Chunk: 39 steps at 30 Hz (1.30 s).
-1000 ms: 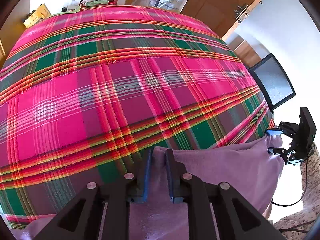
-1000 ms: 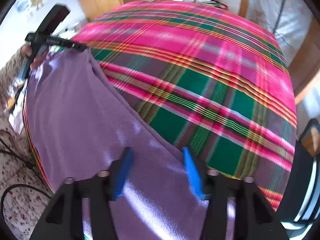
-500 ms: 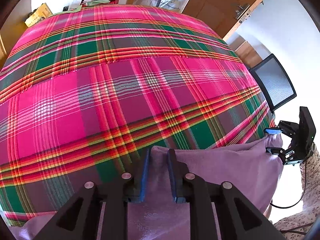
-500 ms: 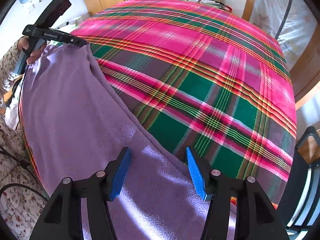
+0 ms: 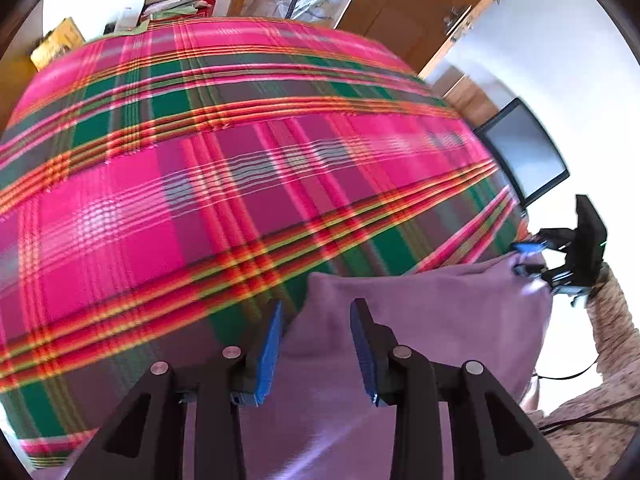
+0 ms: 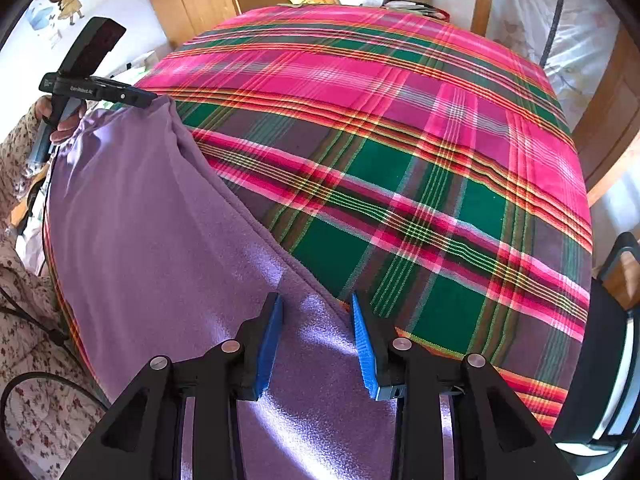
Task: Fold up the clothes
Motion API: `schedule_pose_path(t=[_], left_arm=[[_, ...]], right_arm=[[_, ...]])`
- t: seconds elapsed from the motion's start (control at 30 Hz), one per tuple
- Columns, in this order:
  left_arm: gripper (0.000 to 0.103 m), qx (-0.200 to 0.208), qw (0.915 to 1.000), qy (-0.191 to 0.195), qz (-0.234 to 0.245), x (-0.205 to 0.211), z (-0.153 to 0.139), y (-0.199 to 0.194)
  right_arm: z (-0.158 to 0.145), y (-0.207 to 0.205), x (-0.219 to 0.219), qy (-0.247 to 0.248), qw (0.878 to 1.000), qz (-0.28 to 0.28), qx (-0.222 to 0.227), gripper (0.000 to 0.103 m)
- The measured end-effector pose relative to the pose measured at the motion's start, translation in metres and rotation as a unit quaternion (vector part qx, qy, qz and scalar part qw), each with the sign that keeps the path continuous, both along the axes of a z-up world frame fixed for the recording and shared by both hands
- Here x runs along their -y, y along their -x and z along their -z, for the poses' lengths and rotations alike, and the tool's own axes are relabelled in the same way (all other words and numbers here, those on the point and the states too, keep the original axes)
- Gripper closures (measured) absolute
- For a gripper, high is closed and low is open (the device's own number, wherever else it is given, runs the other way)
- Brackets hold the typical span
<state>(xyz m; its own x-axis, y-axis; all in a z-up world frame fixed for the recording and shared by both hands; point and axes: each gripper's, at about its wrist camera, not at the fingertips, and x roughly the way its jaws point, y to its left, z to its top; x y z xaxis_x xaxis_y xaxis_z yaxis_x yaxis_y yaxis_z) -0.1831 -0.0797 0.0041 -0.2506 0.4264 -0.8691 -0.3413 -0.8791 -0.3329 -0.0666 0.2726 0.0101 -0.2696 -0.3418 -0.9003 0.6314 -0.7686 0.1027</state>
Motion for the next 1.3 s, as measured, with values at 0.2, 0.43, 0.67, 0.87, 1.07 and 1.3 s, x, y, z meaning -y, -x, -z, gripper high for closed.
schedule_pose_path(t=[0.2, 0.43, 0.67, 0.87, 1.07, 1.3], left_arm=[[0.064, -0.018, 0.9989, 0.031, 0.031, -0.012, 0.001, 0.002], [0.07, -0.028, 0.9979, 0.028, 0.052, -0.018, 0.002, 0.001], [0.095, -0.045, 0.9986, -0.009, 0.027, -0.014, -0.003, -0.003], [0.096, -0.052, 0.9971, -0.052, -0.018, -0.001, -0.007, -0.001], [0.096, -0.063, 0.9969, -0.043, -0.02, -0.005, -0.009, 0.0], [0.097, -0.043, 0.9979, -0.022, -0.043, -0.004, 0.006, 0.018]], right_arm=[[0.001, 0.001, 0.003, 0.001, 1.0, 0.004, -0.001, 0.066], [0.002, 0.003, 0.009, -0.005, 1.0, 0.006, -0.007, 0.067], [0.003, 0.005, 0.008, 0.002, 1.0, 0.006, -0.003, 0.074], [0.002, 0.001, 0.017, 0.003, 1.0, -0.002, -0.015, 0.093], [-0.009, -0.004, 0.016, 0.011, 0.999, 0.007, -0.035, 0.095], [0.004, 0.001, 0.022, 0.002, 0.999, 0.015, -0.031, 0.095]])
